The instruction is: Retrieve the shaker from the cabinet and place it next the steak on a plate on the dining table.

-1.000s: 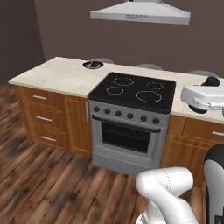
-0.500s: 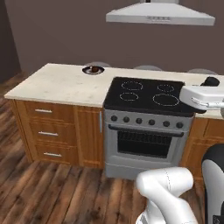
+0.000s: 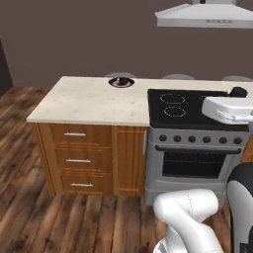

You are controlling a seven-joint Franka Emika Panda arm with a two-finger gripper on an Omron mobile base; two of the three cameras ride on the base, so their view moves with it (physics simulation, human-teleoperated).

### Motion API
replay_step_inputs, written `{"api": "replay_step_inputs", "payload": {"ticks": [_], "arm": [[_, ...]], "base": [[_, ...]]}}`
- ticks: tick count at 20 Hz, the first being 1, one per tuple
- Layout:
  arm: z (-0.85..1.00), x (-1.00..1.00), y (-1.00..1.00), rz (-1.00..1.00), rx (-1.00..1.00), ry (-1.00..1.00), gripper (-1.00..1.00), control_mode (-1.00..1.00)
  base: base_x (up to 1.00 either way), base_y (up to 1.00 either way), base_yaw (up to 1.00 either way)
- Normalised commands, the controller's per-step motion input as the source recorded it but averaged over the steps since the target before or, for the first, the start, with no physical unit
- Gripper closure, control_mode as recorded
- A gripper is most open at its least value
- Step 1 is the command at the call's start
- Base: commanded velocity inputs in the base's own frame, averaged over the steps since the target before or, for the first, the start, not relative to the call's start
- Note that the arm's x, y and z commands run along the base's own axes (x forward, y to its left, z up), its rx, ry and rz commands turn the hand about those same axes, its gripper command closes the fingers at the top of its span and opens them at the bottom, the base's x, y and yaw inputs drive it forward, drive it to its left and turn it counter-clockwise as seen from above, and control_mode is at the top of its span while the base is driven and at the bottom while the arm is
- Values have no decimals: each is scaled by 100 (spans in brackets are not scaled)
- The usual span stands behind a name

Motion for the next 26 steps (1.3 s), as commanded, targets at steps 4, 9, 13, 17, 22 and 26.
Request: {"api": "replay_step_inputs", "payload": {"ticks": [4,9,13,17,22,26], "arm": [[0,0,0,0,0,0,100,100],[0,0,0,0,0,0,100,100],[0,0,0,0,0,0,100,100],[0,0,0,0,0,0,100,100],[0,0,0,0,0,0,100,100],[0,0,0,0,0,0,100,100]], "base": [[22,100,-27],[22,100,-27],[24,100,-30],[26,100,-32],[27,100,-35],[31,100,-40]]}}
